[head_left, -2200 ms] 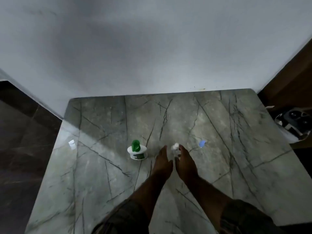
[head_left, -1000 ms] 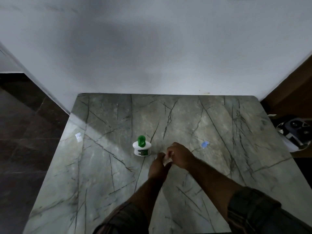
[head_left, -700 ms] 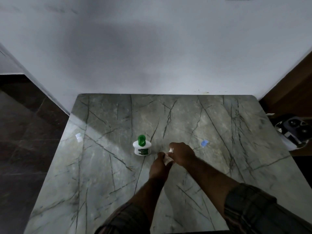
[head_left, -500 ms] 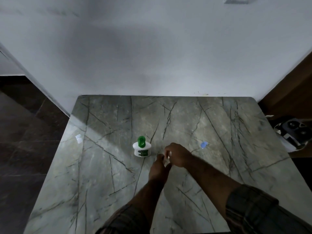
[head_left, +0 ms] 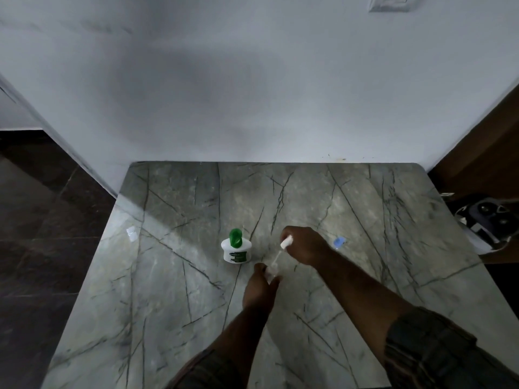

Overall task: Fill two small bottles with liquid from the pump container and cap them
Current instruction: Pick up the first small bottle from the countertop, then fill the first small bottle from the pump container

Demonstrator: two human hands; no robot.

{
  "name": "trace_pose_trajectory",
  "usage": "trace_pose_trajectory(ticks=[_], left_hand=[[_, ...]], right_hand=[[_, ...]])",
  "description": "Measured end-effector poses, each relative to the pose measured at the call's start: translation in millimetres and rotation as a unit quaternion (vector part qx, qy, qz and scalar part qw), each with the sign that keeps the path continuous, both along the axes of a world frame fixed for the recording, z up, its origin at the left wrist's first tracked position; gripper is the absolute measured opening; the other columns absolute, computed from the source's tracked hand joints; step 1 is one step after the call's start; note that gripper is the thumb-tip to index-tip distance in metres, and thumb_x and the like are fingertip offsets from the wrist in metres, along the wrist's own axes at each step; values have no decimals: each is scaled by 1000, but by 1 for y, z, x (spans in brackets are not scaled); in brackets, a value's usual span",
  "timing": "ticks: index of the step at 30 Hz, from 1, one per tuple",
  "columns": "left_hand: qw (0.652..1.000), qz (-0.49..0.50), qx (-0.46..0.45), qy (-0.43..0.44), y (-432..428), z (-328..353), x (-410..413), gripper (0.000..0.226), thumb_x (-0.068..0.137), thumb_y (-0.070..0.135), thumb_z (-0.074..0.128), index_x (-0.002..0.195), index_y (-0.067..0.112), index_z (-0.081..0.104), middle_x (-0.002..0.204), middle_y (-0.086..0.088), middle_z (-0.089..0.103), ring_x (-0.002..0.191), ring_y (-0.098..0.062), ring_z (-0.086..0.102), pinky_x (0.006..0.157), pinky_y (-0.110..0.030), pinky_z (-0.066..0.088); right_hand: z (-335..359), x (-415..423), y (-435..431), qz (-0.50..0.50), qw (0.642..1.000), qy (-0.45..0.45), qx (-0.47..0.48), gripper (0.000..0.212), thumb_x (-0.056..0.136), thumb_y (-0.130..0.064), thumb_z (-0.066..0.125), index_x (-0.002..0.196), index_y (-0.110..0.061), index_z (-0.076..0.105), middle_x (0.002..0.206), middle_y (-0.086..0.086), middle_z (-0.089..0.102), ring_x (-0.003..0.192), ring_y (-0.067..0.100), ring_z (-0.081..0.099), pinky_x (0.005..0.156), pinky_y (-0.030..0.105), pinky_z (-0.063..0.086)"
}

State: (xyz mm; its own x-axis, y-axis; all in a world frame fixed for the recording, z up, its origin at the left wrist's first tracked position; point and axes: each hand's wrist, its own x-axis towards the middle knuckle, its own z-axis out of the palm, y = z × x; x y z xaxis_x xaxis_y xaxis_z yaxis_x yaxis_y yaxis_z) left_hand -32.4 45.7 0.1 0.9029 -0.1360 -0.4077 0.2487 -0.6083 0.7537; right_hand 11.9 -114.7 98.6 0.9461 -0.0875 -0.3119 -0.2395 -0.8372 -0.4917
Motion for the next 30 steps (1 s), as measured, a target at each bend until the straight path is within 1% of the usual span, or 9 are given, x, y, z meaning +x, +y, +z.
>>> trace_pose_trajectory(ticks=[2,4,6,8,12,17,21,26,30], left_hand=[[1000,13,-10,-2,6,0,-2,31,90,43,66,110,34,44,113,7,65,94,-8,57,80,-26,46],[1000,23,-18,-1,11,0,-3,36,90,43,66,115,29,46,115,6,65,97,-9,58,83,-27,48],[999,32,-20,-3,16,0,-5,39,90,44,67,118,25,48,114,3,66,98,-11,59,83,-28,48],[999,39,-21,-2,19,1,-9,41,89,45,68,118,24,48,110,4,66,96,-11,60,79,-25,46],[998,46,-33,-6,27,3,-16,34,87,48,69,110,34,47,96,13,63,90,-3,62,66,-11,40],[996,77,-37,5,43,-2,-23,28,85,47,72,96,41,47,88,15,65,81,6,61,65,-14,43],[995,95,-29,4,57,-5,-26,30,84,45,73,98,40,47,89,15,65,81,8,60,64,-12,42],[991,126,-46,-10,67,-1,-23,31,85,45,72,105,38,50,98,14,67,93,0,63,80,-26,53],[985,153,-69,-32,72,12,-15,32,88,44,70,114,36,53,105,15,67,101,-3,64,83,-25,52]], right_hand=[[-3,-3,-12,-106,990,-2,94,7,82,-22,70,87,-23,65,79,-3,72,71,20,71,61,32,58],[-14,-12,-18,-257,942,-19,214,13,84,-23,73,86,-19,61,76,5,73,65,22,71,52,30,56],[-36,-27,-15,-371,877,-13,304,18,86,-20,73,89,-12,57,84,15,71,67,26,68,60,36,56],[-64,-45,-9,-426,851,28,307,18,87,-15,71,96,-4,59,90,20,69,75,30,67,74,45,57],[-95,-77,1,-459,869,53,175,25,92,-23,63,104,-1,59,100,21,68,91,35,65,81,38,52],[-94,-78,0,-414,909,21,50,30,97,-33,56,107,-4,55,107,16,62,94,35,64,77,38,50],[-93,-66,1,-439,895,-28,77,41,93,-32,65,112,4,58,117,25,57,96,42,63,80,46,56],[-85,-68,20,-457,882,-72,83,38,89,-18,69,123,-6,55,130,19,51,109,39,61,86,47,56],[-68,-51,54,-349,915,-141,145,27,92,-12,64,118,-7,63,116,12,64,103,29,66,78,24,49]])
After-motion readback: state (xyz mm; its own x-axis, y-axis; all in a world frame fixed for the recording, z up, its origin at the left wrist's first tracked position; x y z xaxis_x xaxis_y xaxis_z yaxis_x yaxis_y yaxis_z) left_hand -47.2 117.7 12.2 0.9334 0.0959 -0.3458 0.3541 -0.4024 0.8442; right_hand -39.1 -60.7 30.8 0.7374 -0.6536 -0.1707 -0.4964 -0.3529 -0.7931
